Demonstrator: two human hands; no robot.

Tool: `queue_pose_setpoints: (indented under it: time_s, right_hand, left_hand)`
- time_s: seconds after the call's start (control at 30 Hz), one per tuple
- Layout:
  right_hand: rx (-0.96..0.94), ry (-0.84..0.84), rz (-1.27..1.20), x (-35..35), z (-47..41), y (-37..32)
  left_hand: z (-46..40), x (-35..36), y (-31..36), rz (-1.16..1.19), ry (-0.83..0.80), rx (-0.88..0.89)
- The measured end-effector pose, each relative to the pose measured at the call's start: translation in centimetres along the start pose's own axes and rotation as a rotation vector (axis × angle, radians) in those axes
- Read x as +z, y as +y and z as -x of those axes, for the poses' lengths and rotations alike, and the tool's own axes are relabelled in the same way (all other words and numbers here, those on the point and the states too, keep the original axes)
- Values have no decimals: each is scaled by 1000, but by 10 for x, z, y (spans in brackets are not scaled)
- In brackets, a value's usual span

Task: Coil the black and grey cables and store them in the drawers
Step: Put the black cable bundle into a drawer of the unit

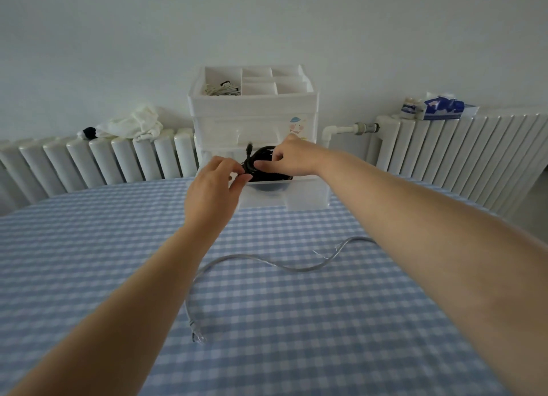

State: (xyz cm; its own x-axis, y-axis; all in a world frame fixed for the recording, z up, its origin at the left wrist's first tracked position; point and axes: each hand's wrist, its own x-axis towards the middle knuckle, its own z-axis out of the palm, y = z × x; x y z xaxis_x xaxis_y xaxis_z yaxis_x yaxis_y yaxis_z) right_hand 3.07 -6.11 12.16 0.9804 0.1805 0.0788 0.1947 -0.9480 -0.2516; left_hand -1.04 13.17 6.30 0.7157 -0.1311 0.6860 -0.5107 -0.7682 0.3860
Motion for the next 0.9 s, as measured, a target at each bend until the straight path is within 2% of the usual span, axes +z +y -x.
queue_pose_setpoints:
  time_s: [0.1,0.33,0.5,0.6,0.7,0.77,0.9]
  right_hand:
    - [-8,66,-94,1,-5,1]
    - [20,190,-384,16,-12,12]
    - [230,301,-552,12,-21,3]
    - [404,199,-816,-1,-21,-4]
    - [437,36,-656,-7,-19,-7]
    - [393,51,-550,-7,-17,-7]
    - [311,-18,-563,-6,-15,-1]
  left_hand:
    - [-2,-4,-3,52,-17,-70]
    - [-2,-6,-1,175,28,20]
    - [-19,-4,13,244,115,32]
    - [-33,-10,22,341,181,38]
    - [-39,-14,23,341,185,33]
    - [-32,-12,17,320,164,31]
    - [-15,-10,13,341,216,66]
